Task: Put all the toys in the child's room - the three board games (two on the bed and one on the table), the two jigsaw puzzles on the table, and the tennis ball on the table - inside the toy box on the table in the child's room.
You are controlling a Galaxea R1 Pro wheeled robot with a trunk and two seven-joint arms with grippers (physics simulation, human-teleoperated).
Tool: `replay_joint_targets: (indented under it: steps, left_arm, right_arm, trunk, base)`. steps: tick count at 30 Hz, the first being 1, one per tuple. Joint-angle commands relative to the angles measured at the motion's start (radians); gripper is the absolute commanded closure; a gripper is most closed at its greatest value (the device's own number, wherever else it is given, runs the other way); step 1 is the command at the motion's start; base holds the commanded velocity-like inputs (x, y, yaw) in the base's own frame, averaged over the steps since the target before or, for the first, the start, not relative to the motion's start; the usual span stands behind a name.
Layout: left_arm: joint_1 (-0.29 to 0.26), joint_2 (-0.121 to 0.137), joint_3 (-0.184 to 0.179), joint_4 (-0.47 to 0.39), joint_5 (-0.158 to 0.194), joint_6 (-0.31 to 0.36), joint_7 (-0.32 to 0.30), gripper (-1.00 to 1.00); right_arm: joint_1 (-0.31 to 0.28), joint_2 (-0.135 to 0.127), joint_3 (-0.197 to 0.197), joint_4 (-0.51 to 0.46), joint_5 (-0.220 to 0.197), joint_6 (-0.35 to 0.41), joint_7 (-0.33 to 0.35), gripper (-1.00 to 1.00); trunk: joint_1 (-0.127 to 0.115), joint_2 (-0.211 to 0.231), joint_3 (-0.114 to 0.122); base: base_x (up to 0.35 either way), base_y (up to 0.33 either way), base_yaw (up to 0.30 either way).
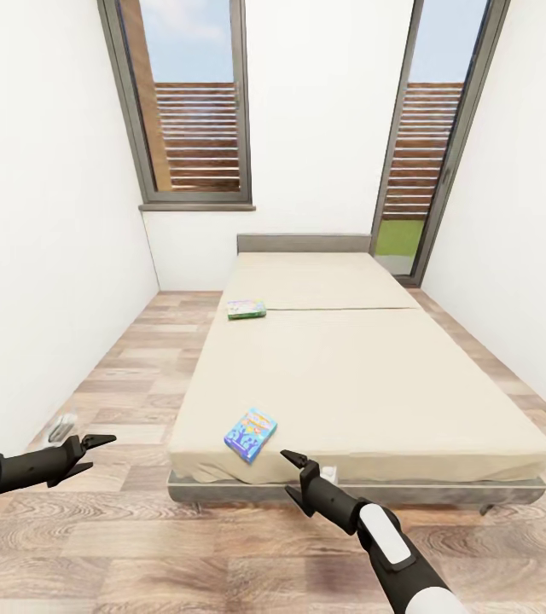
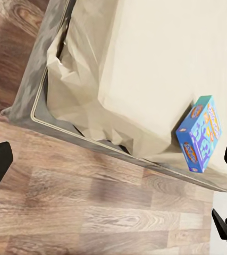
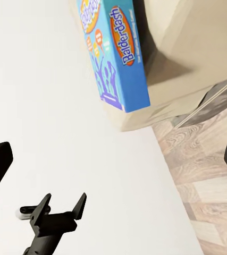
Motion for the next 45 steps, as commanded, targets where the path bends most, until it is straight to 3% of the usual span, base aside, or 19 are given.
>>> replay_joint_targets:
  steps: [1,45]
  left_arm:
    - [-0.001,0.0,0.002,0.0,0.003,0.008,-0.001,-1.0]
    - [-0.001,-0.002,-0.006,0.0,0.003,0.003,-0.002,-1.0]
  right_arm:
    - [-0.001,0.001,-0.003,0.0,-0.002,0.005,0.0,-1.0]
    - [0.0,0.001,-0.001,0.0,-0.002,0.002,-0.001,-1.0]
  trunk:
    - [0.0,0.0,-0.001]
    - [0.0,0.0,-0.001]
  base:
    - [0.0,0.0,0.0]
    - [0.0,0.06,0.0]
